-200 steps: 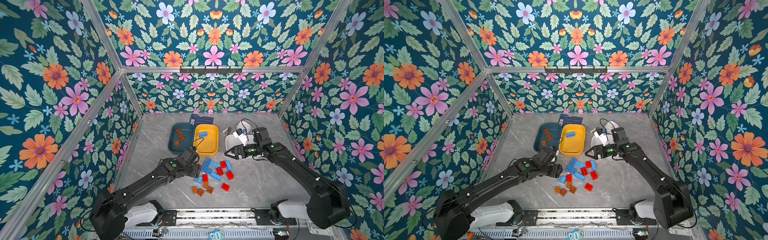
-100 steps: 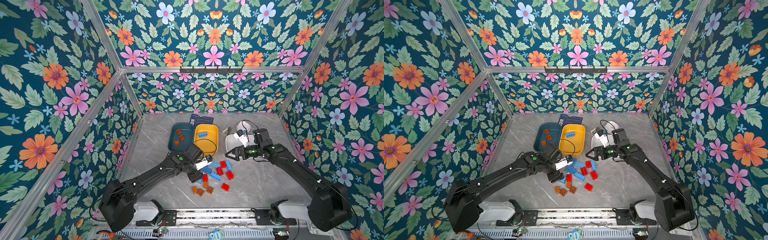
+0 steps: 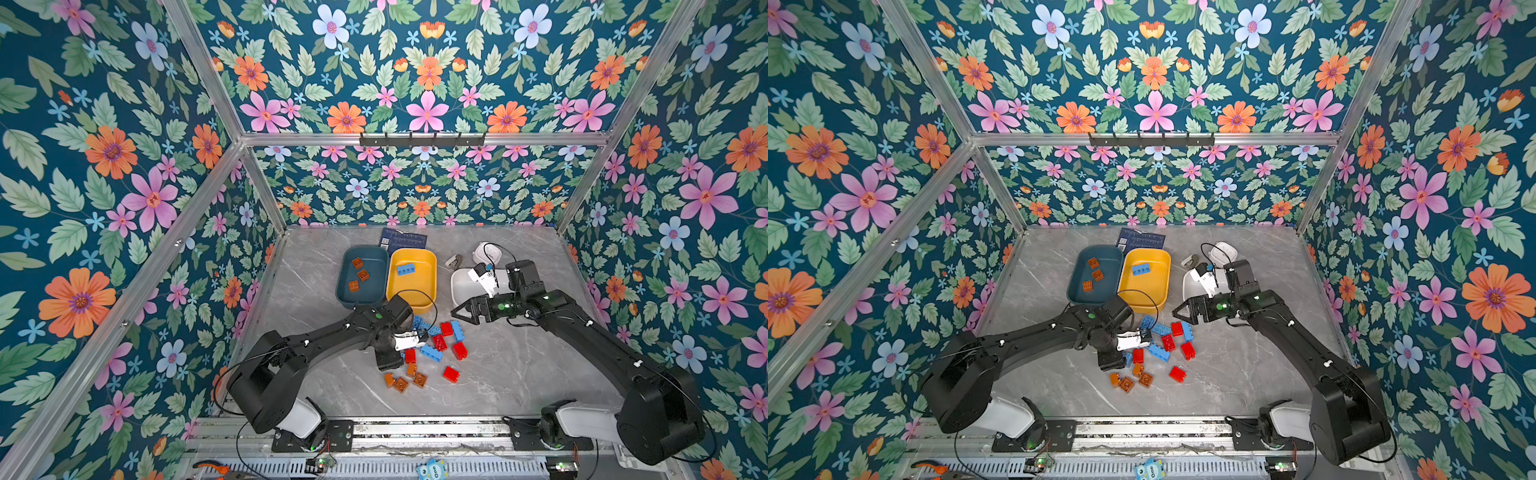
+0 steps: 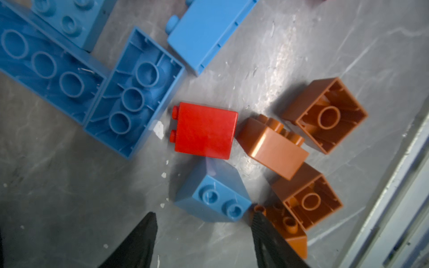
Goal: Sort the legos into containers by color
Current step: Pick up the lego from the middle-left of the table.
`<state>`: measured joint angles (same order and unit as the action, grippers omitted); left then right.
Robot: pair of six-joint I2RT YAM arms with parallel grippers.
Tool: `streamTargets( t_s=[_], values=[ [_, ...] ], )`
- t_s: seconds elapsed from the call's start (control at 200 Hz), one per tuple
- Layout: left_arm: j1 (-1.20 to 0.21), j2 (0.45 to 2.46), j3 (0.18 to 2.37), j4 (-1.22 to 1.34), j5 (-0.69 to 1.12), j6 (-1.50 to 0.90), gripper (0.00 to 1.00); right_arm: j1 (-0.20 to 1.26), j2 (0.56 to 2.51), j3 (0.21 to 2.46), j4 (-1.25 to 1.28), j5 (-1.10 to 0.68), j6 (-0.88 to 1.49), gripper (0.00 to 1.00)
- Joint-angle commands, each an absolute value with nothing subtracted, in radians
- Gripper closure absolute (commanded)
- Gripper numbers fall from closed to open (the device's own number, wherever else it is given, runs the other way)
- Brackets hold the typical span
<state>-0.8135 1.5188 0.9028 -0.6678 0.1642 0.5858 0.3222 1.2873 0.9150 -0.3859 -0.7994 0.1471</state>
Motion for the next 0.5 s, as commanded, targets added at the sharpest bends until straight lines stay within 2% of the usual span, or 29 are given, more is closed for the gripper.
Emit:
streamTargets(
  t_s=[0.0,0.135,0.37,0.495],
  values=[
    [-0.815,1.539,0.903,-0.633,0.123,0.617,0.32,0.322,1.286,0.915,-0.388,-0.794,0.126,0.01],
    [-0.815,1.557,0.906,-0.586,0.139,0.629,0.33,0.314,1.288,0.914,-0.388,-0.798,0.123,0.01],
    [-0.815,1.607,0.913,-0.563,0.162,0.642,0.42,0.311,1.282,0.901,-0.38,-0.804,0.124,0.01],
    [-0.813,1.614,0.913,-0.566,0.159,0.634,0.57,0.305,1.279,0.896,-0.38,-0.805,0.125,0.01]
  ],
)
